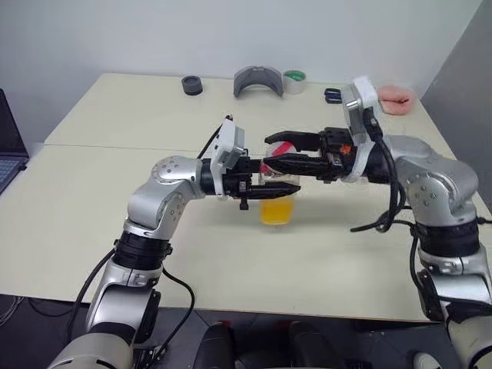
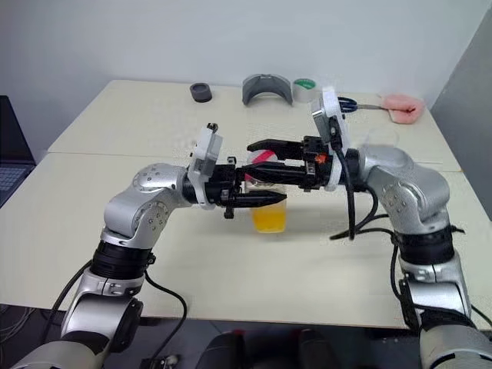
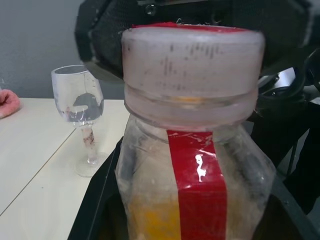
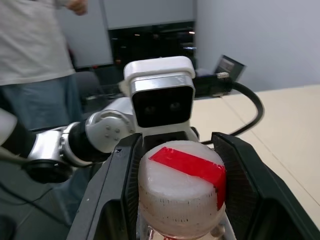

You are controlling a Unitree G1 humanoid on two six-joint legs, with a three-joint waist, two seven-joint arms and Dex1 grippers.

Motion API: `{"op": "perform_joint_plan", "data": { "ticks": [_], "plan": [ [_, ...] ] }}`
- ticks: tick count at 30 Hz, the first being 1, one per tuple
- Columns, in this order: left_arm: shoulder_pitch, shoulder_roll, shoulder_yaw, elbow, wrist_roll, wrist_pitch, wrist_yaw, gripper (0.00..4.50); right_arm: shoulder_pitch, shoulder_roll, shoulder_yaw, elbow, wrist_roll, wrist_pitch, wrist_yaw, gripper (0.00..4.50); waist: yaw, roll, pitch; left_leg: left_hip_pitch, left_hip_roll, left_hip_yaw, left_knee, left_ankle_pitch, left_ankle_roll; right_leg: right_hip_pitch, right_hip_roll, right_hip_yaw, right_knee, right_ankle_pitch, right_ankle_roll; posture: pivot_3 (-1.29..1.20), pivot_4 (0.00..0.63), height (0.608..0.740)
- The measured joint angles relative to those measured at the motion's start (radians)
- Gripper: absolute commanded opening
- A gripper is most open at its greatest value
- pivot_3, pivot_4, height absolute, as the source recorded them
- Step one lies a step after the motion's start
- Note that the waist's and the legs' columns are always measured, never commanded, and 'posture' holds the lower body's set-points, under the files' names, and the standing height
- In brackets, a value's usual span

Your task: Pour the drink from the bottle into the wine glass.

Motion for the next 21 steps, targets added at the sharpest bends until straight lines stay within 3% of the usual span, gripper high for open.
{"op": "perform_joint_plan", "data": {
  "ticks": [7,14,21],
  "plan": [
    [0.000,-0.003,-0.027,-0.002,0.009,0.022,0.010,1.84,-0.044,0.013,0.051,0.076,-0.036,-0.051,0.134,4.47,0.003,0.000,0.000,-0.002,0.000,-0.001,0.005,0.000,0.000,0.000,-0.001,-0.001,0.001,0.000,0.000,0.00,0.150,0.740],
    [0.000,0.003,-0.023,-0.001,0.018,0.020,0.014,1.84,0.086,-0.109,-0.107,-0.151,0.029,0.071,-0.022,4.47,0.006,0.000,0.001,-0.003,-0.001,-0.001,0.007,-0.001,0.001,0.001,-0.002,-0.001,0.001,0.000,0.000,0.00,0.150,0.740],
    [-0.004,-0.009,-0.023,0.037,0.023,-0.004,0.013,1.84,0.205,-0.053,-0.180,-0.371,0.060,0.149,-0.342,4.47,-0.003,0.000,0.001,-0.002,0.000,-0.001,0.008,0.000,0.001,0.000,0.000,0.001,0.005,0.000,0.000,0.00,0.150,0.740]
  ]
}}
